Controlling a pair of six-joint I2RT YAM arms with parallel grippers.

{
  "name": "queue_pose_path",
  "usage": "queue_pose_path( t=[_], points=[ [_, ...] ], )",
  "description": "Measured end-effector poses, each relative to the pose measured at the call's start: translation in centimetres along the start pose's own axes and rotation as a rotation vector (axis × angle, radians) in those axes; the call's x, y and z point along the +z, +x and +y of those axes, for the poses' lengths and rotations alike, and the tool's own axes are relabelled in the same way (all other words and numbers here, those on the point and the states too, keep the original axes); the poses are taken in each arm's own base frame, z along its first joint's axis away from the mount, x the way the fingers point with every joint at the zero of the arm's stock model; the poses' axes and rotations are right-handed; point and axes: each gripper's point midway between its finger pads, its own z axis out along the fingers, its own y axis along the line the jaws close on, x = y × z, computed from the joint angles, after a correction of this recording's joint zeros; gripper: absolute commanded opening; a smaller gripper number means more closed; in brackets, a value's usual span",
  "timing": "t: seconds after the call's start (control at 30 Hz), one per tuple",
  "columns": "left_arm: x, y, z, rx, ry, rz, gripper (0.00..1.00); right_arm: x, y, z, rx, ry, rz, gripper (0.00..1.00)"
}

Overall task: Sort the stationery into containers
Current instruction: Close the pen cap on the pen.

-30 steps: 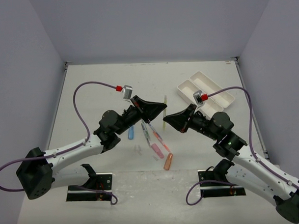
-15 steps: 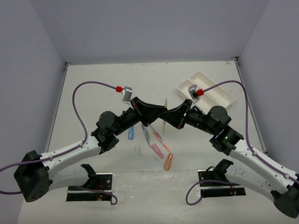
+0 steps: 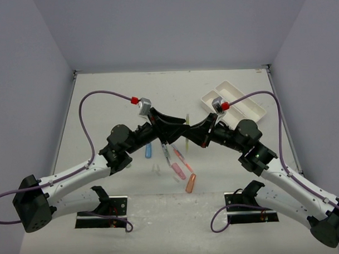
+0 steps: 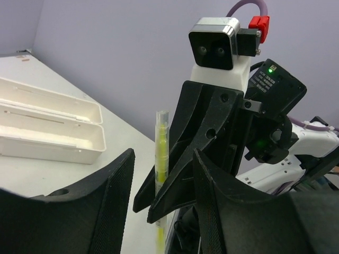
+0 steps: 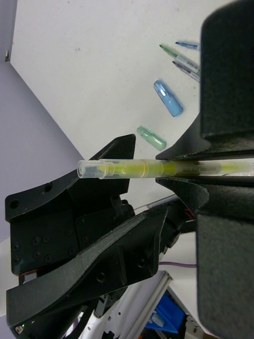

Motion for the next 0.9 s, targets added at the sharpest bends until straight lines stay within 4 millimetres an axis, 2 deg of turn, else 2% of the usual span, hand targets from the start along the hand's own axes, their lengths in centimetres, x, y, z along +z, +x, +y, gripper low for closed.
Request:
queue_pose_path(
  t=[0.1, 0.37, 0.57, 0.6, 0.7, 0.77, 0.87, 0.9],
  points=[
    [0.0, -0.6, 0.0, 0.025, -0.018, 0.003, 0.44, -0.1, 0.3, 0.0, -0.008, -0.005, 0.013, 0.00],
    [1.0, -3.8, -0.7, 0.078, -0.060, -0.032, 0.42, -0.2, 0.9, 0.4, -0.020, -0.035, 0.045, 0.00],
    [1.3, -2.6, 0.2, 0.072, -0.085, 0.006, 0.40, -0.3, 1.3, 0.3, -0.022, -0.028, 0.065, 0.00],
    [1.4, -2.4, 0.3, 0.071, -0.087, 0.014, 0.38, -0.3, 1.3, 0.3, -0.023, -0.027, 0.067, 0.00],
    [1.6, -1.8, 0.7, 0.066, -0.091, 0.033, 0.17, -0.3, 1.1, 0.3, -0.026, -0.024, 0.067, 0.00],
    [1.6, -1.6, 0.5, 0.063, -0.079, 0.040, 0.15, -0.3, 1.3, 0.1, -0.021, -0.016, 0.076, 0.00],
    [1.6, -1.5, 0.4, 0.062, -0.073, 0.045, 0.02, -0.1, 1.3, 0.0, -0.022, -0.012, 0.082, 0.00],
    [1.6, -1.5, 0.3, 0.060, -0.071, 0.044, 0.00, -0.1, 1.3, 0.0, -0.022, -0.011, 0.085, 0.00]
  ],
)
